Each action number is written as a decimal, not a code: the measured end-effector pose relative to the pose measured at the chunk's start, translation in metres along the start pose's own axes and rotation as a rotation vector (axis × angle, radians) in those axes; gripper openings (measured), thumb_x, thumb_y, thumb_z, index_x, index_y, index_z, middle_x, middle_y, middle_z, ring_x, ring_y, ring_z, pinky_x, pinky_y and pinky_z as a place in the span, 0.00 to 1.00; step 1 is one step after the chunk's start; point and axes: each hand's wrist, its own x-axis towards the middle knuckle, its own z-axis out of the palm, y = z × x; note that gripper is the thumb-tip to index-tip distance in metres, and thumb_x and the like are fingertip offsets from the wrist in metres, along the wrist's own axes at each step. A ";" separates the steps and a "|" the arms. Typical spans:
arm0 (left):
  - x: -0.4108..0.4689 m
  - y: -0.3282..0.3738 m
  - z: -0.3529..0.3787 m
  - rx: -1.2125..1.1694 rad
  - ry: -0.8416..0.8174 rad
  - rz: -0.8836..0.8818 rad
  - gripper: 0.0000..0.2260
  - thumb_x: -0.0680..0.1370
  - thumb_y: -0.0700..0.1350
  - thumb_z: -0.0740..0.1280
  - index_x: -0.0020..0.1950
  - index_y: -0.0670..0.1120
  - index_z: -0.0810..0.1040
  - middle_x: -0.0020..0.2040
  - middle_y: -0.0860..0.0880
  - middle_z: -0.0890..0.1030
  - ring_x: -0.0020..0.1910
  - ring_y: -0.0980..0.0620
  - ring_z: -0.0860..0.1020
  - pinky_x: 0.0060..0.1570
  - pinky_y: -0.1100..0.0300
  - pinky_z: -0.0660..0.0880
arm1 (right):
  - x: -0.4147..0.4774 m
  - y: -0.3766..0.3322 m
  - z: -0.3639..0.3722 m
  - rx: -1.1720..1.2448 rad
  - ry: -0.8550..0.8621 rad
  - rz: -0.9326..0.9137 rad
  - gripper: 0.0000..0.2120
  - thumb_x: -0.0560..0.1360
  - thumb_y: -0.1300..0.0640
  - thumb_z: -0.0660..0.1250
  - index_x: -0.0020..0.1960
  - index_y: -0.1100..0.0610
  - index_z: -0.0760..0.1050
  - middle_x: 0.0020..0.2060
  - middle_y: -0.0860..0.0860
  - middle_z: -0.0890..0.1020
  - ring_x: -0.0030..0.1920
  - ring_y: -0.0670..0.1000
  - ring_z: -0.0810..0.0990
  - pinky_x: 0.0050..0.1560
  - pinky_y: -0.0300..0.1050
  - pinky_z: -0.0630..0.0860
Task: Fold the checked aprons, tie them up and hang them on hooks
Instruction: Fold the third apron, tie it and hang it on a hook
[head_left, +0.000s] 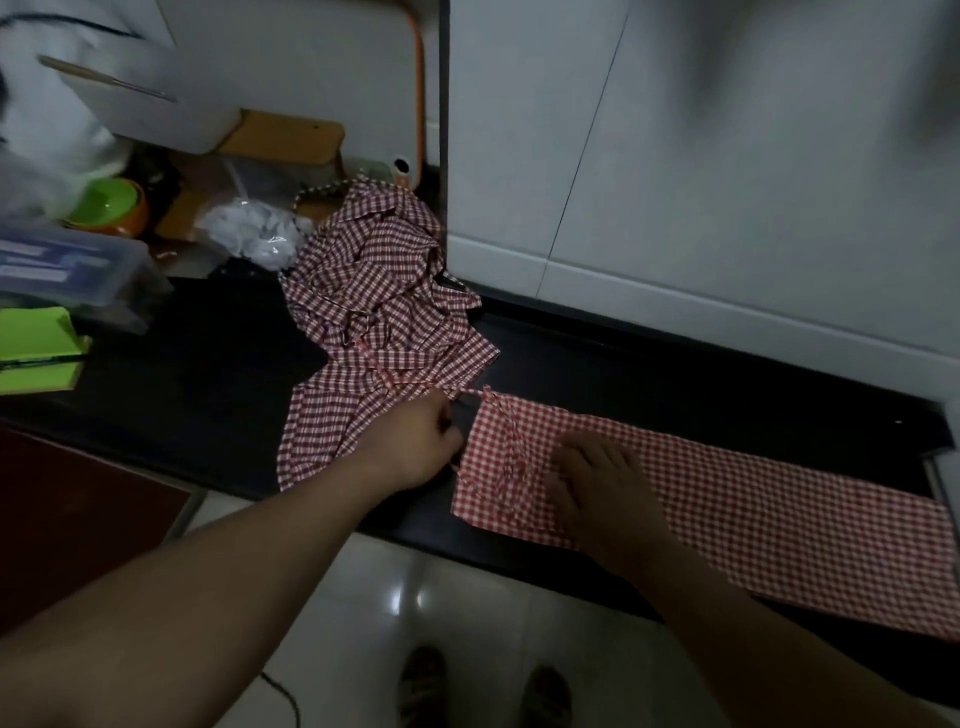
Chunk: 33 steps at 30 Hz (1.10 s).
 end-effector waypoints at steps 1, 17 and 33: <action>-0.010 -0.004 -0.004 0.163 -0.024 0.109 0.11 0.81 0.58 0.63 0.53 0.51 0.76 0.48 0.49 0.84 0.48 0.46 0.81 0.51 0.54 0.72 | 0.007 -0.010 -0.003 0.042 0.007 0.028 0.23 0.83 0.37 0.50 0.65 0.47 0.75 0.64 0.46 0.77 0.66 0.50 0.74 0.71 0.52 0.66; -0.091 -0.002 0.038 0.151 -0.078 0.405 0.16 0.83 0.57 0.57 0.44 0.50 0.76 0.42 0.52 0.80 0.38 0.55 0.76 0.37 0.57 0.69 | 0.038 -0.026 -0.010 0.139 0.034 0.059 0.28 0.84 0.39 0.46 0.56 0.53 0.80 0.52 0.51 0.82 0.53 0.53 0.78 0.58 0.57 0.77; 0.031 0.034 -0.030 0.077 0.163 0.181 0.10 0.84 0.55 0.60 0.46 0.53 0.67 0.46 0.44 0.82 0.44 0.41 0.80 0.40 0.53 0.69 | 0.083 0.002 -0.066 0.906 -0.055 0.606 0.15 0.83 0.53 0.60 0.56 0.63 0.80 0.48 0.60 0.82 0.44 0.52 0.76 0.46 0.43 0.76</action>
